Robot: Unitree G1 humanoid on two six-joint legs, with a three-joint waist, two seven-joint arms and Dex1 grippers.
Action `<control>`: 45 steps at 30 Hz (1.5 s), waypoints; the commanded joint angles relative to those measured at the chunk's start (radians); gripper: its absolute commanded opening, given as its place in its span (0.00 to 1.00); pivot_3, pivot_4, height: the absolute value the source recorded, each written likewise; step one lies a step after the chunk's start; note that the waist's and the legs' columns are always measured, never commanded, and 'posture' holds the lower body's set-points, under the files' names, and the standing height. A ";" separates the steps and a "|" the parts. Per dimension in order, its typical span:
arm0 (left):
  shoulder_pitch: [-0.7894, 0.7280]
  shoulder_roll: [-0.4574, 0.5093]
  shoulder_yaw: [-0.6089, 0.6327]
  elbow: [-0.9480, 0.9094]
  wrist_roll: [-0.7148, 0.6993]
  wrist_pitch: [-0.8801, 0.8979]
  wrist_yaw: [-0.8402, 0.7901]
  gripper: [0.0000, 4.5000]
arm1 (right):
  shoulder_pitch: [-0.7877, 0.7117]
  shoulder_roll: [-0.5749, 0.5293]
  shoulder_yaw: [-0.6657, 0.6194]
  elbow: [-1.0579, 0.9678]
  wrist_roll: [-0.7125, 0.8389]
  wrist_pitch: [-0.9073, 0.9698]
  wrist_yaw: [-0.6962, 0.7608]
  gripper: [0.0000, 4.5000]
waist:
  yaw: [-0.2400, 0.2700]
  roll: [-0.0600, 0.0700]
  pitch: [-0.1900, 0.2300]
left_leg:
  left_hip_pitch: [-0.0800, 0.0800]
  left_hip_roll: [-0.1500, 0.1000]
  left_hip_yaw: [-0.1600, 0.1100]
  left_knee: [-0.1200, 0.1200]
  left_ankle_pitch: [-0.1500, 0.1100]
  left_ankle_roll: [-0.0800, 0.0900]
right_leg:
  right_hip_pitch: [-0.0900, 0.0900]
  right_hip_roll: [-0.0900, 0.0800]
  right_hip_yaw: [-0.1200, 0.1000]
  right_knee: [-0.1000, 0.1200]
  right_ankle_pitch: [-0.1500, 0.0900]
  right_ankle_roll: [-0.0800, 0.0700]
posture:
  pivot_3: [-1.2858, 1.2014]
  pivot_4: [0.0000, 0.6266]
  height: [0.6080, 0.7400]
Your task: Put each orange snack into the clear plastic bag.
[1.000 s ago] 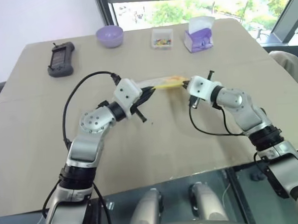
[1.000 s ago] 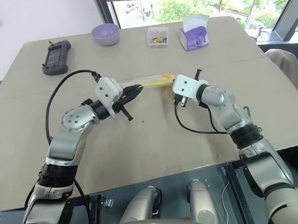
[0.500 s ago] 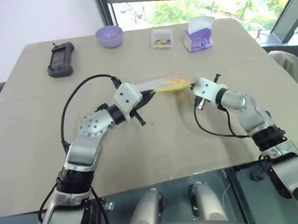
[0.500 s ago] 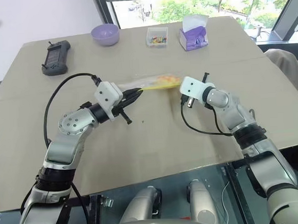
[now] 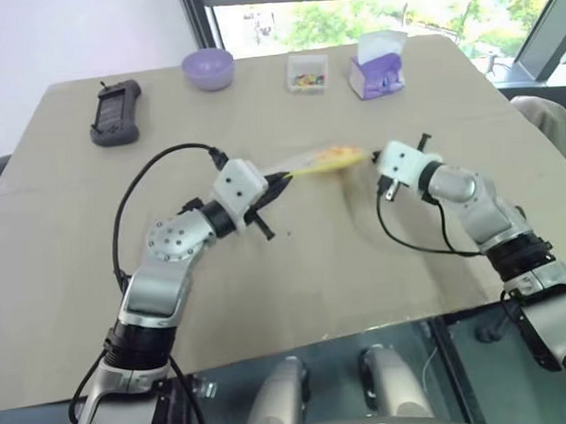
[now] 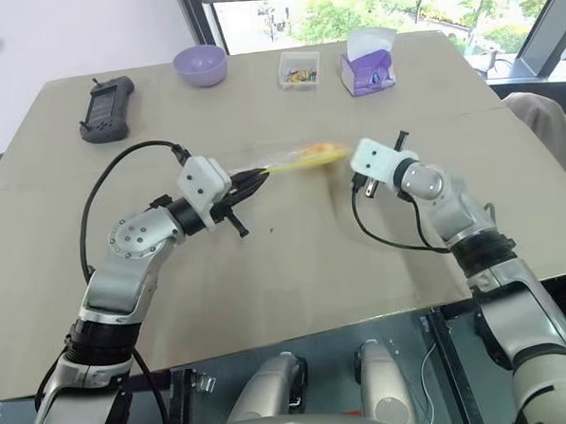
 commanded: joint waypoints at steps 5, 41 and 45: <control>-0.188 0.011 0.202 0.079 -0.145 0.088 0.054 0.00 | -0.135 -0.162 -0.157 -0.276 0.251 0.170 0.343 0.00 | 0.004 0.000 0.000 | -0.001 0.000 -0.001 0.001 0.000 0.000 | 0.000 0.000 -0.001 -0.001 0.000 0.000 | 0.52 0.24 1.00; 0.355 0.163 0.211 -0.109 -0.260 0.141 -0.143 1.00 | 0.476 -0.139 -0.320 -0.640 0.391 0.391 0.314 0.99 | 0.020 0.001 -0.005 | 0.031 0.007 0.000 -0.003 -0.004 0.007 | 0.035 0.005 -0.002 -0.012 0.002 -0.001 | 0.52 0.24 1.00; 0.409 0.225 0.325 -0.172 -0.381 0.267 -0.174 1.00 | 0.561 -0.193 -0.459 -0.716 0.539 0.478 0.378 0.99 | 0.024 0.001 -0.005 | 0.030 0.007 0.000 -0.003 -0.004 0.007 | 0.034 0.005 -0.002 -0.013 0.001 -0.001 | 0.52 0.24 1.00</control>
